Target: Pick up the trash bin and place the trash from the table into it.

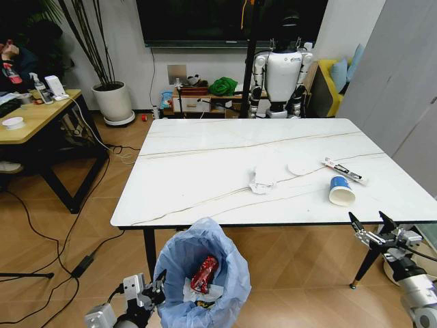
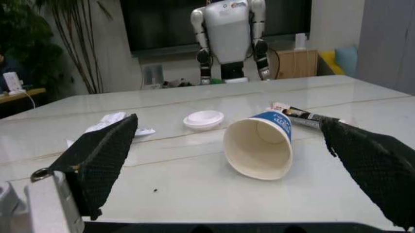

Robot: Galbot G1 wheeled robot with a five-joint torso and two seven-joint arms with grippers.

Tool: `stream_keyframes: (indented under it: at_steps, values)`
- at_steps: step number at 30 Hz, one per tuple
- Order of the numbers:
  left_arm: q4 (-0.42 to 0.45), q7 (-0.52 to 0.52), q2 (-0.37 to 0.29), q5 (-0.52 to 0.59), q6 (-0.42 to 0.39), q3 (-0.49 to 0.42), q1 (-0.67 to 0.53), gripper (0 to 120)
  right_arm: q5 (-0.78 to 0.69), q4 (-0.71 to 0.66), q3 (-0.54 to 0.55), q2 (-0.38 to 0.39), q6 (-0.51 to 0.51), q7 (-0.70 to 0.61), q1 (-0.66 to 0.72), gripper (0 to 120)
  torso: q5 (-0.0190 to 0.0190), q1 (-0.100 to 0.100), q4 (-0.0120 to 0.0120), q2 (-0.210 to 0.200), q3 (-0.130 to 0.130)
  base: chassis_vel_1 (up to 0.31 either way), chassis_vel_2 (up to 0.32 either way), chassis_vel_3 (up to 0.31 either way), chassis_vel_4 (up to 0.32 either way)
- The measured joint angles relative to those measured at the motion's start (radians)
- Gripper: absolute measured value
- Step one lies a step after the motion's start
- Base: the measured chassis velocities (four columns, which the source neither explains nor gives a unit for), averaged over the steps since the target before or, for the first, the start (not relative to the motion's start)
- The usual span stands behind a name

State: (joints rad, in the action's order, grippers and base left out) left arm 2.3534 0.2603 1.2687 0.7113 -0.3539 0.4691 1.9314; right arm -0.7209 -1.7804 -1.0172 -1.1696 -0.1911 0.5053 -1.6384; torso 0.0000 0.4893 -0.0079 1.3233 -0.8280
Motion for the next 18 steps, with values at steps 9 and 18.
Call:
stream_keyframes:
  at_steps: [9, 18]
  values:
    - [0.0, 0.0, 0.002, -0.004, 0.0, -0.001, 0.002, 0, 0.054, -0.028, 0.027, 0.003, -0.007, -0.011, 0.0, 100, 0.0, 0.0, -0.0001, 0.0, 0.0, -0.02, -0.012, 0.029, 0.025]
    - [0.008, 0.001, -0.001, -0.011, 0.001, 0.001, 0.014, 0, 0.121, -0.095, 0.12, 0.108, 0.006, -0.175, -0.012, 100, -0.0001, 0.0, 0.0, 0.0, 0.0, 0.0, 0.0, 0.0, 0.0]
